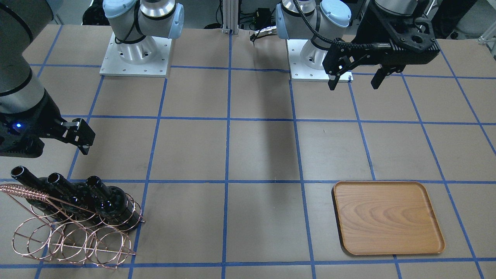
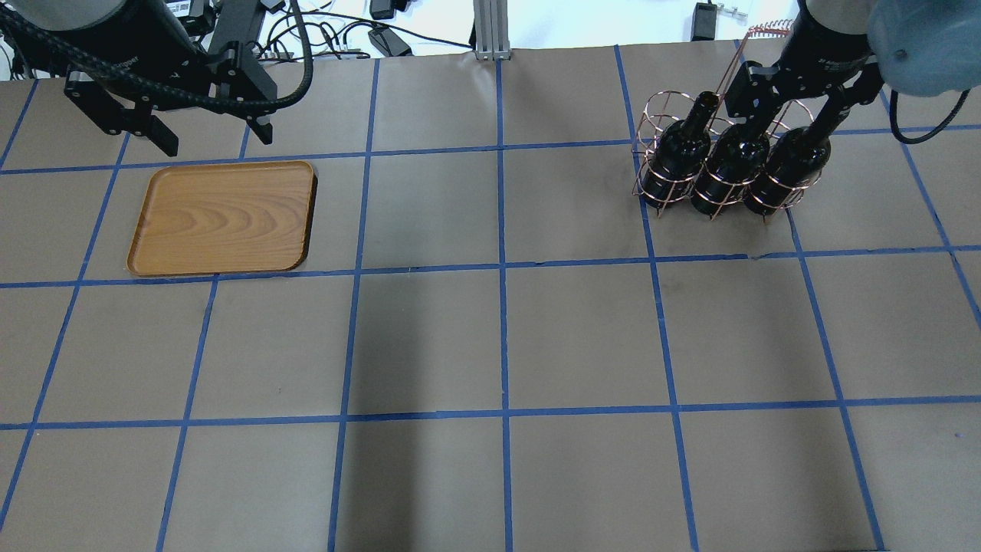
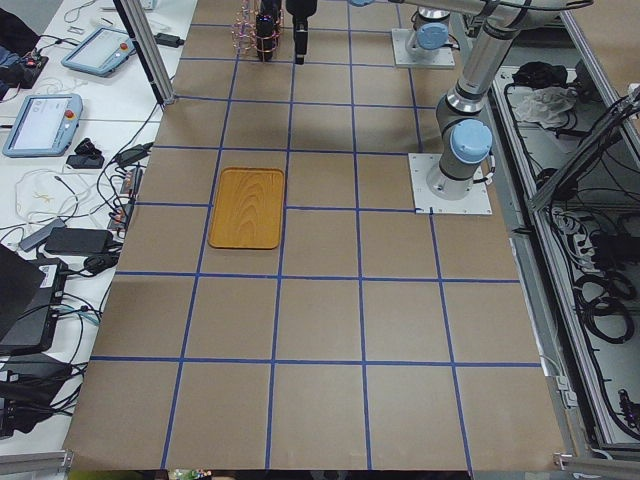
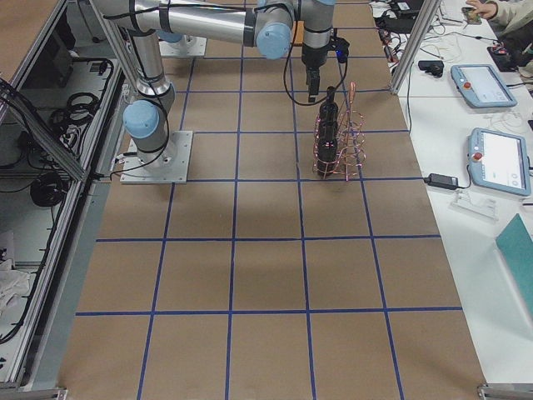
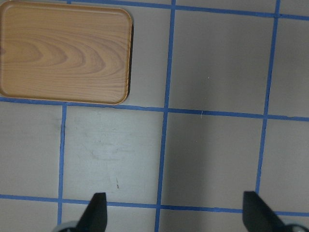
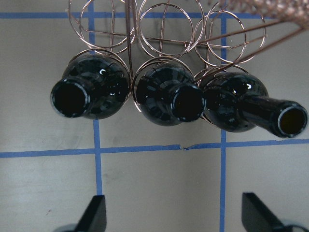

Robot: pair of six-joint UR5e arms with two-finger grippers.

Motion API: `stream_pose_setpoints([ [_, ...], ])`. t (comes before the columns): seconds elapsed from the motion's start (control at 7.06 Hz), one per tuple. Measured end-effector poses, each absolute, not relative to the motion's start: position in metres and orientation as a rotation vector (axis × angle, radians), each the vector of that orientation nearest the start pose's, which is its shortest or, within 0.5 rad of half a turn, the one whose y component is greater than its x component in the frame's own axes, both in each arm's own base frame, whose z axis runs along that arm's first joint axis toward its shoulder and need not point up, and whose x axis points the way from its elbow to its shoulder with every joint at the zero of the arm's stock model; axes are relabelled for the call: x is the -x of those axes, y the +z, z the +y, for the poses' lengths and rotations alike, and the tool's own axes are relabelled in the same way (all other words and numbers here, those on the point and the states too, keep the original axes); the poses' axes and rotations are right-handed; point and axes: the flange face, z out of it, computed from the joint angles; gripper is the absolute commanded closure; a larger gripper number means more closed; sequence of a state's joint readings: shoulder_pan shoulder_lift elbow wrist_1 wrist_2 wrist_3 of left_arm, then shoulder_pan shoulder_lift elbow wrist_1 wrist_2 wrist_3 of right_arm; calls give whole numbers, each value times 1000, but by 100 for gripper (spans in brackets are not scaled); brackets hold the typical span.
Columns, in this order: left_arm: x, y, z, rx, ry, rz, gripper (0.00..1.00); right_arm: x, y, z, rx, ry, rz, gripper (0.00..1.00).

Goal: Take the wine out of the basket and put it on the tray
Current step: 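Close the right gripper around the neck of one dark wine bottle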

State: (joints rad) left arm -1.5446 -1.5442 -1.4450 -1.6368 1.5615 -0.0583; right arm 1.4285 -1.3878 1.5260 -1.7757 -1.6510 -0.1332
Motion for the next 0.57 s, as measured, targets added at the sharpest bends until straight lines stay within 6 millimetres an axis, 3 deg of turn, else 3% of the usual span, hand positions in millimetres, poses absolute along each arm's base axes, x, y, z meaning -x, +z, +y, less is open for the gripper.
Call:
stream_pose_setpoints([
  [0.57, 122, 556, -488, 132, -135, 3147, 0, -36, 399, -616, -10, -129, 3229, 7],
])
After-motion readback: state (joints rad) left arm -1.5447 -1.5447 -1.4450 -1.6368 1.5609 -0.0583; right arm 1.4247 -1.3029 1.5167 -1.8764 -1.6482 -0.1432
